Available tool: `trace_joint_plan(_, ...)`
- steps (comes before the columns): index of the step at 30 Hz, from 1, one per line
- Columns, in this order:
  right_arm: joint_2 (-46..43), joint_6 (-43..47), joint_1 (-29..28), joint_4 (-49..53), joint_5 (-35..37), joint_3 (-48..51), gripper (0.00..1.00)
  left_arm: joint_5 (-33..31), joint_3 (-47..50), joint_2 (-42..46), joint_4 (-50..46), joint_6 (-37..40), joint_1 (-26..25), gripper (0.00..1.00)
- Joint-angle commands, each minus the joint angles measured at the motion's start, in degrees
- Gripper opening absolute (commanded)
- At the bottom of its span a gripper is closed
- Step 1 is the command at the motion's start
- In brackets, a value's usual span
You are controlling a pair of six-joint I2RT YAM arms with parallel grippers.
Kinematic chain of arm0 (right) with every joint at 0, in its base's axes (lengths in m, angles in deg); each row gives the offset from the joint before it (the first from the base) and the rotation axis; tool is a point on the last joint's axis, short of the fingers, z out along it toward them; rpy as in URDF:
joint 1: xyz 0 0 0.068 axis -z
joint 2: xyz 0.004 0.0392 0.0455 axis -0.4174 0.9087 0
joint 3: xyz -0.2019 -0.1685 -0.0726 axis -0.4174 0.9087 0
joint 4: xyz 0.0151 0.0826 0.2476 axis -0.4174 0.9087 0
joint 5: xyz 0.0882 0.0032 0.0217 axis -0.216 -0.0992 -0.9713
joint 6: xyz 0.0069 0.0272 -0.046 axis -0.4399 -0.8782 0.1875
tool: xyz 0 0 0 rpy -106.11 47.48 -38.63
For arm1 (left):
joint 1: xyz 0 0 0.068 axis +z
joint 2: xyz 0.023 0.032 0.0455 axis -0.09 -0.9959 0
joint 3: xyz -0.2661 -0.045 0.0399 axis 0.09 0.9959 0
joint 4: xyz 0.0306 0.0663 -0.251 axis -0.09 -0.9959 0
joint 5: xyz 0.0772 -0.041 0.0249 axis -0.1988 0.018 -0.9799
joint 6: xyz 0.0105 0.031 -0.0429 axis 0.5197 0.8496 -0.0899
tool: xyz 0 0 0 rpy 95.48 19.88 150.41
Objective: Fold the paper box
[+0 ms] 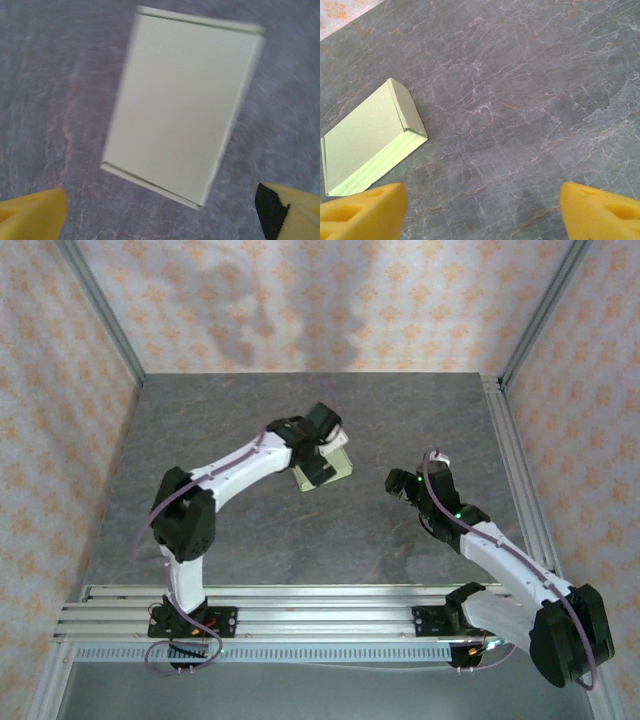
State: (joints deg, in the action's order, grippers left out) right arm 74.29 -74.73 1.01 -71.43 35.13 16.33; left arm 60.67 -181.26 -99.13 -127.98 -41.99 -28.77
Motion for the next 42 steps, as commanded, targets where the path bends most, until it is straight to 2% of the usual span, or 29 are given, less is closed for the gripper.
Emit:
trace_joint_plan(1,0.26,0.98,0.22,-2.06,-0.07,-0.03,0.80,3.63,1.01,-0.63,3.80,-14.68,4.90,0.97)
trace_joint_plan(6,0.47,0.89,0.26,-2.63,-0.34,0.32,0.80,4.16,4.89,-1.15,4.98,-31.91,8.20,0.97)
trace_joint_plan(9,0.74,0.89,0.28,-2.81,-0.62,0.33,0.80,7.95,5.26,-3.45,1.21,-43.47,10.61,0.83)
trace_joint_plan(14,0.95,0.89,0.24,-3.40,-0.61,0.84,0.79,16.51,9.97,-3.17,6.93,-50.57,10.82,0.72)
trace_joint_plan(17,1.35,0.58,0.24,-3.77,-1.56,0.77,0.79,21.13,6.16,-6.13,5.26,-50.46,10.82,0.63)
trace_joint_plan(20,0.80,0.54,0.21,-3.51,-1.85,0.85,0.79,20.41,2.53,-8.90,3.14,-49.44,11.04,0.58)
trace_joint_plan(25,-2.03,1.31,0.24,-1.05,-0.17,1.24,0.79,23.58,-5.17,-14.29,-0.25,-45.11,11.29,0.53)
trace_joint_plan(29,-3.43,1.68,0.27,-0.10,0.55,1.70,0.80,27.46,-13.01,-19.28,-2.06,-43.85,11.35,0.53)
trace_joint_plan(33,-3.94,2.07,0.21,-0.10,0.92,2.03,0.81,28.07,-18.57,-22.26,-2.94,-43.33,11.38,0.54)
trace_joint_plan(38,-3.79,3.94,0.32,-0.96,1.93,2.43,0.81,25.31,-17.37,-18.71,-0.43,-40.81,11.37,0.60)
trace_joint_plan(42,-3.66,8.07,0.37,-3.46,3.86,2.78,0.86,20.19,-5.39,-8.35,7.89,-38.26,11.36,0.69)
